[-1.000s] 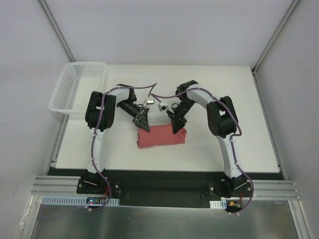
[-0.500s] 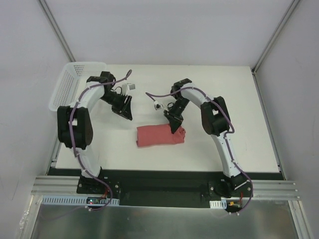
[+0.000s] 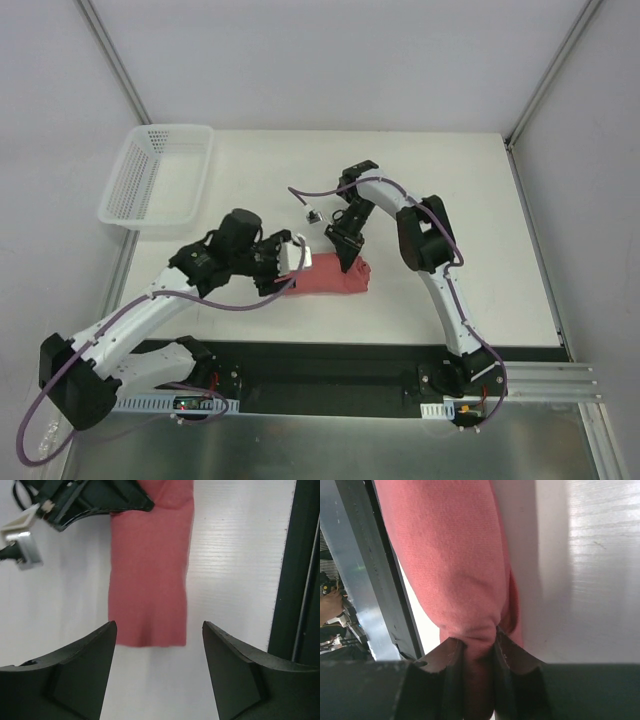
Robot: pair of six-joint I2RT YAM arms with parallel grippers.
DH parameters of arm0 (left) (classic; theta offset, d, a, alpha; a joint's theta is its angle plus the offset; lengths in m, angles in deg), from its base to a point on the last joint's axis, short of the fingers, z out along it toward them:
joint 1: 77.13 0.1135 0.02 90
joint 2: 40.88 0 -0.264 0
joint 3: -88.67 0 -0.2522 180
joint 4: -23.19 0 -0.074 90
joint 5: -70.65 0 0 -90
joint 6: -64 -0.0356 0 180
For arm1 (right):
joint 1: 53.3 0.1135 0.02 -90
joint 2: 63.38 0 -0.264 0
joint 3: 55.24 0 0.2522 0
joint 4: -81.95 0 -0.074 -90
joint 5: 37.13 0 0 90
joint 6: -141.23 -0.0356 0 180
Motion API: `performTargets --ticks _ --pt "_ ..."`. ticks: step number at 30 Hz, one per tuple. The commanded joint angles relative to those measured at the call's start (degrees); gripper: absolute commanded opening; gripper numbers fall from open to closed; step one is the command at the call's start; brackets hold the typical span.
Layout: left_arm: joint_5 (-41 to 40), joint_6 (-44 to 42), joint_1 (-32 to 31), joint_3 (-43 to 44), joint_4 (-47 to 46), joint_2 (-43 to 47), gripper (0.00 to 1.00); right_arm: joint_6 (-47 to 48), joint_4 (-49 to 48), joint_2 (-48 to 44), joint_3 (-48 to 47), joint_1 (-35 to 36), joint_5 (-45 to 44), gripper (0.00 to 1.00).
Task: Roll the t-shirts
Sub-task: Roll the T-shirt to the center of the board.
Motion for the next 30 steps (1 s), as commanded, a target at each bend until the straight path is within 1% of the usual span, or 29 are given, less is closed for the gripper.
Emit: performTargets --ticks 1,2,3,6,13,19,24,27,29,30 --pt "-12.0 -5.7 -8.1 -7.8 -13.5 -4.0 0.68 0.8 11.1 5.0 0.8 1.8 -10.0 0.18" --pt "-13.9 -6.4 -9.1 -8.9 -15.3 -4.4 0.68 0.8 11.1 5.0 0.8 1.8 -10.0 0.18" --pt "-14.9 -7.9 -10.1 -10.9 -19.4 -4.9 0.68 0.8 11.1 5.1 0.8 1.8 -10.0 0.19" --pt "-15.7 -9.7 -12.1 -13.3 -24.0 -7.2 0.68 0.6 11.2 5.2 0.7 1.8 -10.1 0.19" --pt "-16.2 -10.6 -13.3 -15.8 -29.3 -12.4 0.69 -0.1 11.2 5.8 0.2 2.0 -10.6 0.19" --pt "-16.0 -12.4 -13.6 -17.7 -29.8 -15.1 0.7 -0.7 11.2 6.3 -0.2 2.2 -11.3 0.19" --pt "-15.5 -15.2 -13.6 -18.8 -28.4 -17.0 0.69 -1.4 11.2 6.8 -0.7 2.5 -12.0 0.2" --pt "-16.0 -16.4 -13.6 -18.0 -27.4 -19.2 0.65 -1.6 11.2 7.0 -0.8 2.6 -12.2 0.22" --pt "-16.4 -16.6 -13.6 -17.0 -25.7 -21.4 0.59 -1.6 11.2 7.0 -0.8 2.6 -12.3 0.23" --pt "-16.8 -16.5 -13.6 -16.8 -24.8 -22.2 0.57 -1.6 11.2 7.0 -0.8 2.6 -12.3 0.27"
